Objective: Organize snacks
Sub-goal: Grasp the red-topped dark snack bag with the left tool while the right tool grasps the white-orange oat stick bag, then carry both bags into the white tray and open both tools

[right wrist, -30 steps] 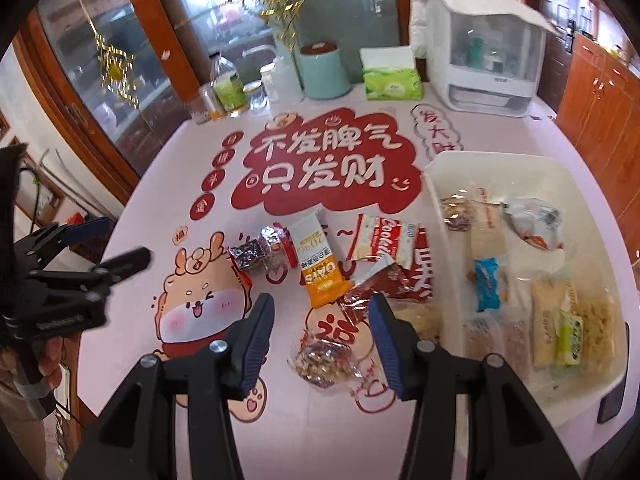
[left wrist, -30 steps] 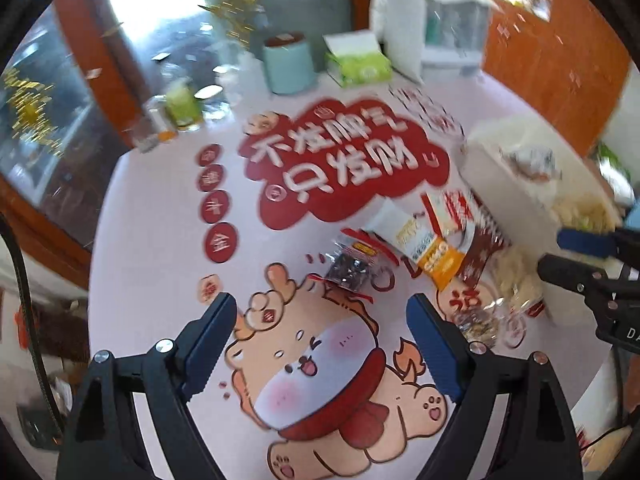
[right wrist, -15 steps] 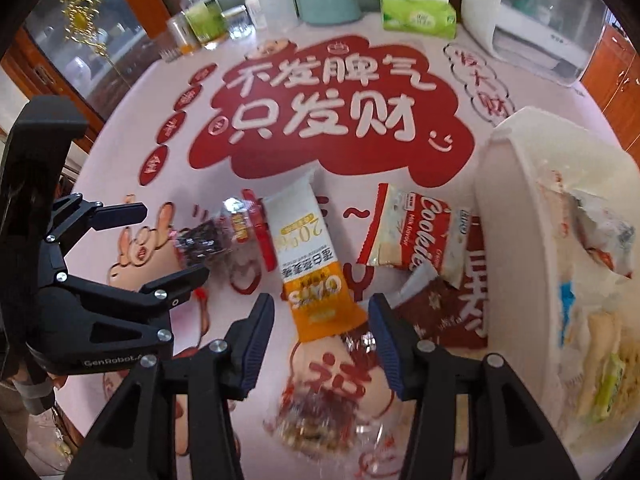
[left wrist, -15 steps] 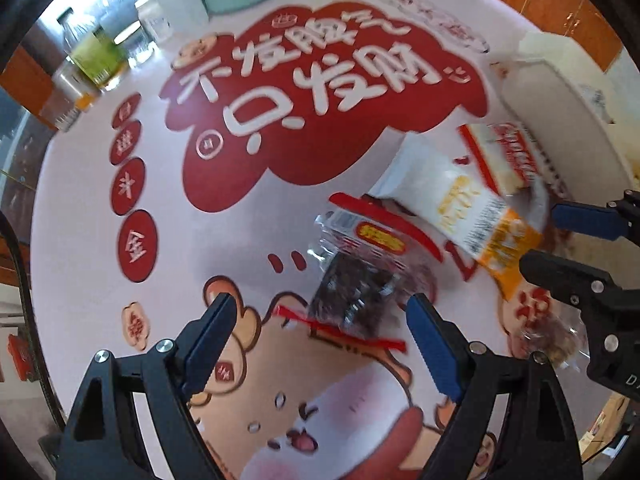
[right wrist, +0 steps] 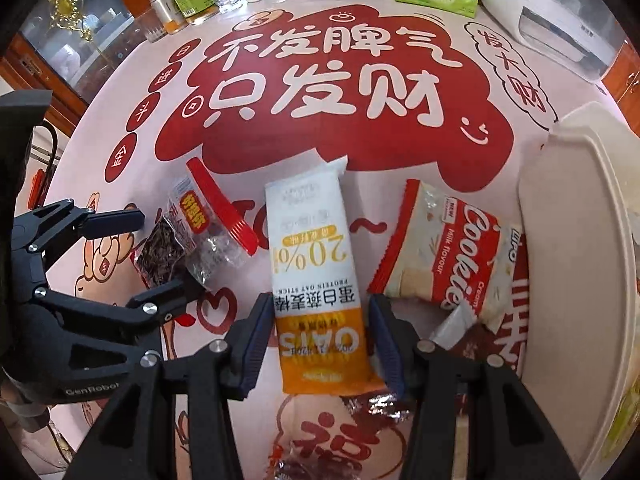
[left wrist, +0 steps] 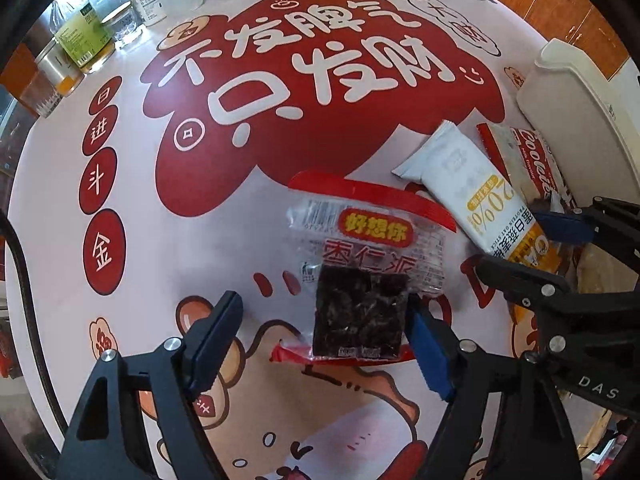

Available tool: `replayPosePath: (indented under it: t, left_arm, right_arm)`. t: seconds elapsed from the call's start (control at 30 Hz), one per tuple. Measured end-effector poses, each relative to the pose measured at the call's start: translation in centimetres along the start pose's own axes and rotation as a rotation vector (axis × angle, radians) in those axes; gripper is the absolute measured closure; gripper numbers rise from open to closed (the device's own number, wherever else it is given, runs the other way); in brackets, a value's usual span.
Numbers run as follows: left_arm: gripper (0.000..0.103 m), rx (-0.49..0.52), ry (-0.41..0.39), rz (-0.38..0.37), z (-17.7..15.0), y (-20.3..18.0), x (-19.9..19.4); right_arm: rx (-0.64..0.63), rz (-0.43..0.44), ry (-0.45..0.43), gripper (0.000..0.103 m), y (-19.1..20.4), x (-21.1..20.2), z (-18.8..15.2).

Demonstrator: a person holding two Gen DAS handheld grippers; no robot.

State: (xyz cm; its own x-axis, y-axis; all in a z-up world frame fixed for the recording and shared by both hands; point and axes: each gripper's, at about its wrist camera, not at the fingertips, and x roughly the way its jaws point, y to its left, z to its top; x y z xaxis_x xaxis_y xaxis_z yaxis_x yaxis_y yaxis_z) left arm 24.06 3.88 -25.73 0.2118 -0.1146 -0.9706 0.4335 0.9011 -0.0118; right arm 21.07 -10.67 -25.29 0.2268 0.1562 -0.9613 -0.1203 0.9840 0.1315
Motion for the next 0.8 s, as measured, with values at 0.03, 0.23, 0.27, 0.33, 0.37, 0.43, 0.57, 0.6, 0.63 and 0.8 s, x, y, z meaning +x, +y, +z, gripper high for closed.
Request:
replayPosePath:
  t: [0.03, 0.23, 0.27, 0.33, 0.37, 0.43, 0.57, 0.6, 0.63, 0.8]
  left_arm:
    - [0.030, 0.004, -0.010, 0.000, 0.0, -0.1, -0.1]
    - [0.062, 0.019, -0.056, -0.011, 0.1, -1.5, -0.8]
    - [0.062, 0.015, -0.059, -0.008, -0.1, -1.6, -0.9]
    - [0.063, 0.002, -0.066, -0.018, -0.8, -1.8, -1.4]
    - [0.063, -0.004, -0.073, -0.020, -1.1, -1.7, -1.7]
    - [0.063, -0.018, -0.089, -0.020, -2.0, -1.9, -2.8]
    - [0.064, -0.059, -0.110, -0.012, -4.2, -1.6, -5.4]
    - [0.064, -0.067, -0.118, -0.009, -4.8, -1.6, -6.2]
    - [0.064, -0.071, -0.127, -0.002, -5.5, -1.7, -7.1]
    - [0.063, -0.085, -0.165, -0.016, -8.2, -3.1, -10.9]
  right_arm:
    - [-0.006, -0.002, -0.002, 0.054, 0.1, 0.0, 0.0]
    - [-0.064, -0.037, -0.021, 0.064, 1.1, 0.1, -0.2]
    - [-0.063, -0.033, -0.022, 0.064, 1.2, 0.1, -0.3]
    - [-0.062, -0.027, -0.032, 0.064, 1.3, -0.2, -0.4]
    - [-0.063, -0.023, -0.041, 0.064, 1.4, -0.5, -0.5]
    - [-0.063, -0.007, -0.060, 0.064, 1.5, -1.5, -0.8]
    - [-0.060, 0.036, -0.116, 0.064, 2.1, -4.3, -1.7]
    - [-0.058, 0.045, -0.128, 0.064, 2.2, -5.0, -2.0]
    - [-0.057, 0.059, -0.141, 0.064, 2.3, -5.9, -2.5]
    - [-0.049, 0.113, -0.188, 0.064, 2.4, -9.6, -5.2]
